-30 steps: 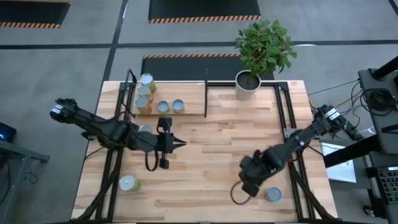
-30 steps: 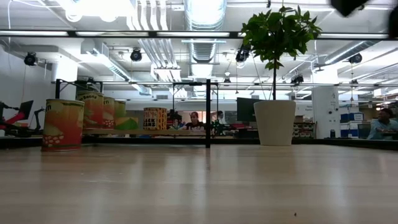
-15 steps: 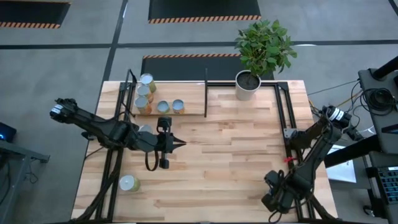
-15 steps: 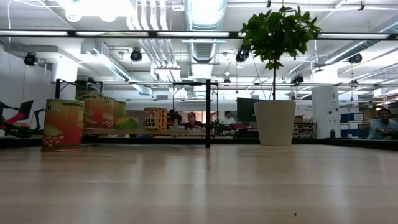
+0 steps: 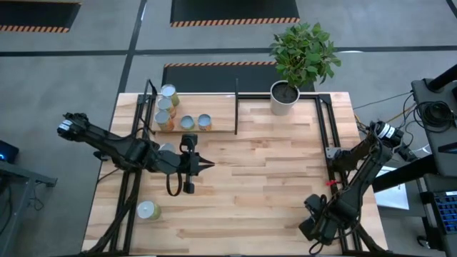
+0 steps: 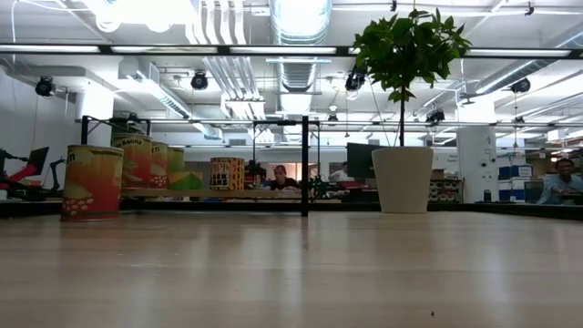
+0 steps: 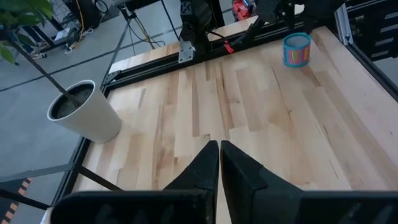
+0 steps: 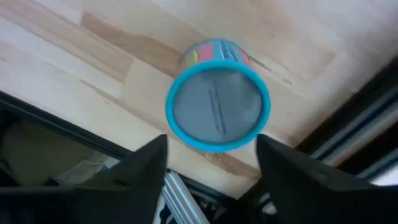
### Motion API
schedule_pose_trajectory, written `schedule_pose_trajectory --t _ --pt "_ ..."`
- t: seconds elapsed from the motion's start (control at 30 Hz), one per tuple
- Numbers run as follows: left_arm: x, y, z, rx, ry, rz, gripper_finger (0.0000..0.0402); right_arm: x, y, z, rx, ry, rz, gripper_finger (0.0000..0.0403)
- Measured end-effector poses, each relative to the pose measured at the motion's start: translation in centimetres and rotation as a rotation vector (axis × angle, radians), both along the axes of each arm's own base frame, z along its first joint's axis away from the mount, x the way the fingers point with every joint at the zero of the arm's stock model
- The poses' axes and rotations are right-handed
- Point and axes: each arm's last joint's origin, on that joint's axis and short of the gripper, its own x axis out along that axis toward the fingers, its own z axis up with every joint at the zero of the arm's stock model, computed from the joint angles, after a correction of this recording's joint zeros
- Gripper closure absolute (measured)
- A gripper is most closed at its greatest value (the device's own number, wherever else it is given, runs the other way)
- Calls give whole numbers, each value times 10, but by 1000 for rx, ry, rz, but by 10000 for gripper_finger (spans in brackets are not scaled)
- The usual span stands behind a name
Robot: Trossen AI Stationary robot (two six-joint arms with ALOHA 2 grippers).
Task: Pick and place cans onto a shelf
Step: Put the small blue corn can on the shelf
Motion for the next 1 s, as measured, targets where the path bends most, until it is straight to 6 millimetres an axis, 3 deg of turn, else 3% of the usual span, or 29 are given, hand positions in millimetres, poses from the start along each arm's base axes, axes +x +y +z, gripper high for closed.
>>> schedule_pose_trajectory --t 0.2,0.37,0.83,1.0 --pt "1 0 -1 2 4 0 402 0 -2 -1 -29 -29 19 78" --pt "3 -1 -3 6 13 0 402 -1 -3 -5 -37 -15 -3 37" --pt "3 -1 -4 6 15 0 402 -1 -4 -37 -44 -14 16 37" --pt "3 -1 -4 5 15 1 402 1 0 -45 -53 -10 36 81"
